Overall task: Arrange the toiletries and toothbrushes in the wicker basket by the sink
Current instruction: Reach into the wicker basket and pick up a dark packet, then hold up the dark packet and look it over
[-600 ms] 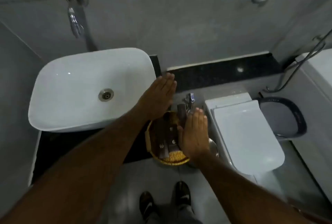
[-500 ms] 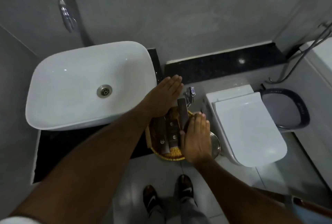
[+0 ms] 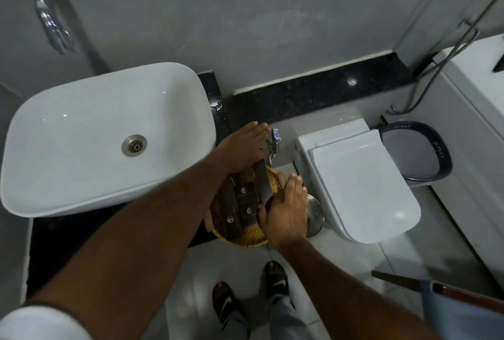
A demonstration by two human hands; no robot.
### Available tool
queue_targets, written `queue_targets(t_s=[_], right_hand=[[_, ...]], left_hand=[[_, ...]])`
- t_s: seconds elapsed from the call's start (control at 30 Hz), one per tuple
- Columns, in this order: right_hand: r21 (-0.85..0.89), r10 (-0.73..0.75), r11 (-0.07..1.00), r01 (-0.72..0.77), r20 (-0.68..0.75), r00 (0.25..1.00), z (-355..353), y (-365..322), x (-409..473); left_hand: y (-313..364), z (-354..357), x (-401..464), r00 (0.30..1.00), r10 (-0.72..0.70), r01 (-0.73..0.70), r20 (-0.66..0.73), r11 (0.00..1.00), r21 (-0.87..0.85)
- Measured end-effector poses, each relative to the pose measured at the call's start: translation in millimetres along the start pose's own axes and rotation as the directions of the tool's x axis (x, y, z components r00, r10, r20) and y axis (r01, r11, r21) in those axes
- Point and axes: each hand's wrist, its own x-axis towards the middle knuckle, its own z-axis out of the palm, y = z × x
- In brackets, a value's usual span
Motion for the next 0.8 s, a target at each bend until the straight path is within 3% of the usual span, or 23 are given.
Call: queue_targets(t_s=[0.2, 0.33, 0.43, 0.53, 0.63, 0.8], right_hand=[[0.126, 0.051, 0.991, -0.044, -0.049, 0.998, -20, -9, 12], [0.389, 0.149, 0.915, -0.108, -0.074, 0.986, -74, -28, 31], [0.463, 0.090, 0.886, 0.023, -0.221, 0.971, -139, -58, 54], [0.391, -0.015, 0.908, 0.147, -0.322, 0.947, -208, -96, 74], [0.371, -0.046, 0.897, 0.241, -0.462, 0.886, -267, -132, 87], [0.322, -0.120, 0.865, 0.385, -0.613, 0.781, -336, -178, 93]], left_hand=[[-24, -36, -8, 0.999, -0.001, 0.004, -0.038, 0.996, 0.088], [-65, -104, -34, 0.959, 0.003, 0.057, -0.284, 0.978, 0.203], [-117, -161, -54, 0.965, -0.169, 0.209, -0.200, 0.958, 0.196], [-169, -233, -88, 0.920, -0.337, 0.367, -0.200, 0.919, 0.142], [-205, -300, -130, 0.854, -0.466, 0.468, -0.233, 0.882, -0.048], [-232, -378, -187, 0.739, -0.575, 0.523, -0.350, 0.818, -0.238]])
